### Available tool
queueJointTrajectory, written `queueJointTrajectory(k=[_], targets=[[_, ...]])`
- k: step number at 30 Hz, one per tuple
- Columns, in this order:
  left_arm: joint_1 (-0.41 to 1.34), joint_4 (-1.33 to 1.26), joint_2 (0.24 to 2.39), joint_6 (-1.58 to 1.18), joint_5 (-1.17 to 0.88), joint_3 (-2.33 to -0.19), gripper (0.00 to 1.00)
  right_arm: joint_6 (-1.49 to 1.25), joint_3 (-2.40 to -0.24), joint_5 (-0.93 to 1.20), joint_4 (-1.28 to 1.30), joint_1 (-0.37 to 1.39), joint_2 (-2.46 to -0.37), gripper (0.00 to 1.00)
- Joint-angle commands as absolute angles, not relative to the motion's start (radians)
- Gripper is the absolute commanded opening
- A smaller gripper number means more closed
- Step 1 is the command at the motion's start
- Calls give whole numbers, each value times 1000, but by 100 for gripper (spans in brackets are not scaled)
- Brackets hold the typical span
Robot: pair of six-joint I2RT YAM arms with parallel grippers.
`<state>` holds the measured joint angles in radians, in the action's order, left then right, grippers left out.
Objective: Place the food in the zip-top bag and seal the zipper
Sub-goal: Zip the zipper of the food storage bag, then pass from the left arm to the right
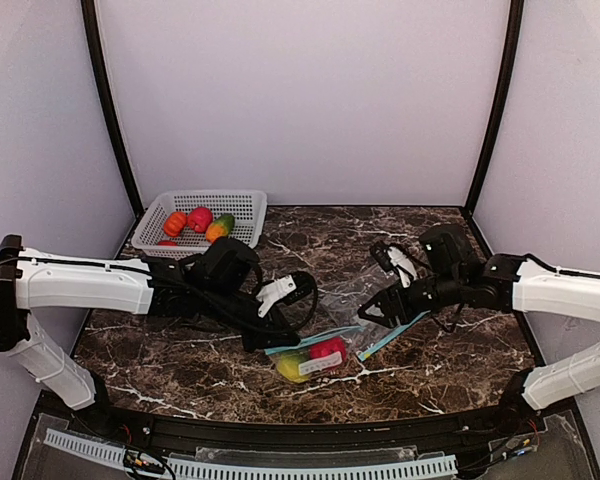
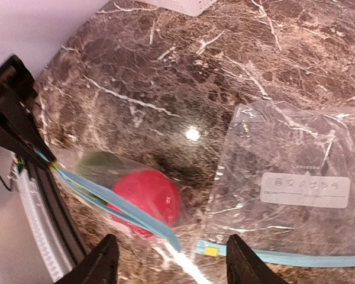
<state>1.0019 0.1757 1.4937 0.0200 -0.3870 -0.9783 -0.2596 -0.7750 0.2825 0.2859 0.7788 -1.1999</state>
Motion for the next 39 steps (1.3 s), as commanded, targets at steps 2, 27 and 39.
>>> queueJointTrajectory(k=[2,27,39], targets=[[999,167,1466,9,-499,-970,1,-171,-848,498,267,808,-1145,72],[966,135,1435,-76,-761,-1028,1,-149,-897,675,157,982,-1350,75],[953,133,1445,-84,-797,-1048,1,-131,-895,686,164,992,-1386,52]])
